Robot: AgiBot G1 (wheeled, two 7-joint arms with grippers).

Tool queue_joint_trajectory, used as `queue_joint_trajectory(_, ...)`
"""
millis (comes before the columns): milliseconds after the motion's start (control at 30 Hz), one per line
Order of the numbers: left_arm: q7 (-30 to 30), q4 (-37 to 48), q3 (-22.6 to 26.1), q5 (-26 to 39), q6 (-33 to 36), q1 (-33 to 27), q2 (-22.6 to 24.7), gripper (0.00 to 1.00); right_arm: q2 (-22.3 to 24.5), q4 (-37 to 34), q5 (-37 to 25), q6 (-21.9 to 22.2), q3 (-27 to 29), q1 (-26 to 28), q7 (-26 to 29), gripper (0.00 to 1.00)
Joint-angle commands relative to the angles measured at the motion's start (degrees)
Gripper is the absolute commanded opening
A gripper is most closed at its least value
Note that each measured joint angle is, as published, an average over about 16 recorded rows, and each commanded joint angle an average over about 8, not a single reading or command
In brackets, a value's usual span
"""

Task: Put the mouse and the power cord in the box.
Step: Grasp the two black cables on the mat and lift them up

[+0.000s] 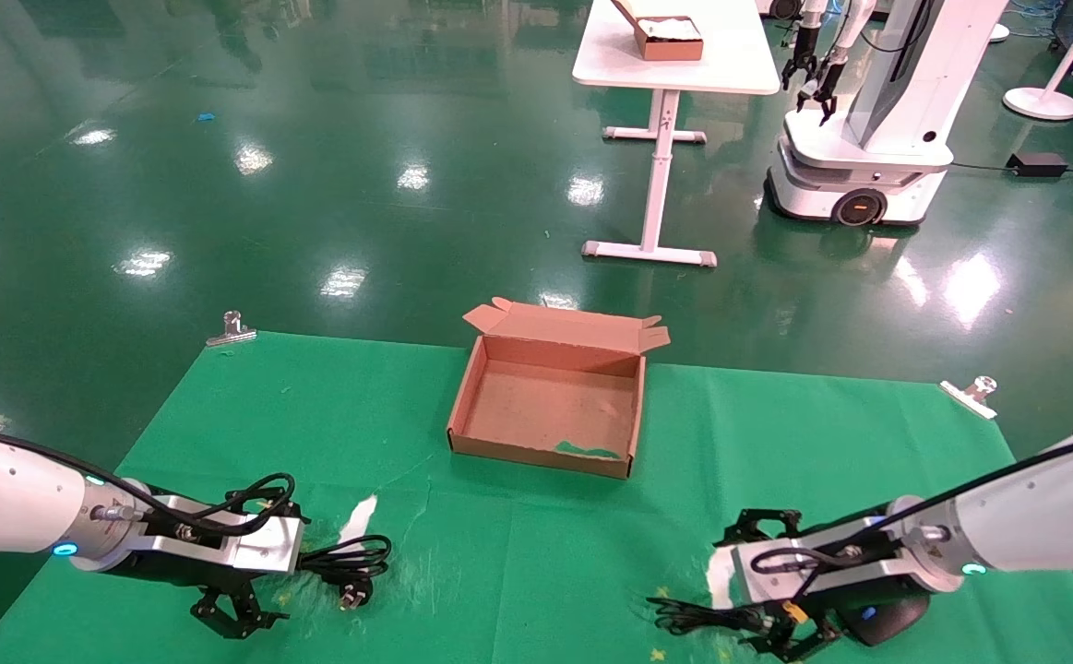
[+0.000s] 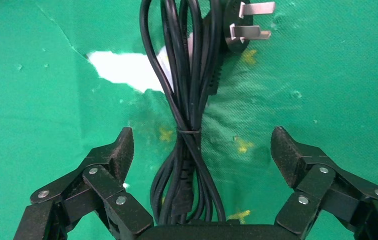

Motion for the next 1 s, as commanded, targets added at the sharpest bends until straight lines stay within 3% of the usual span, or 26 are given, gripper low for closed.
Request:
queue_joint_trajectory(33, 0.17, 0.22, 0.14, 0.23, -0.03, -0.13, 0.10, 0.00, -0.13, -0.35, -0.03, 0.06, -0.01, 0.15, -0.11, 0.00)
queue_joint_trajectory(1000, -0.54, -0.81, -0.32, -0.58, 0.21, 0.34, -0.31, 0.00, 0.43, 1.09, 0.27, -0.25, 0.13, -0.39, 0.31, 0.00)
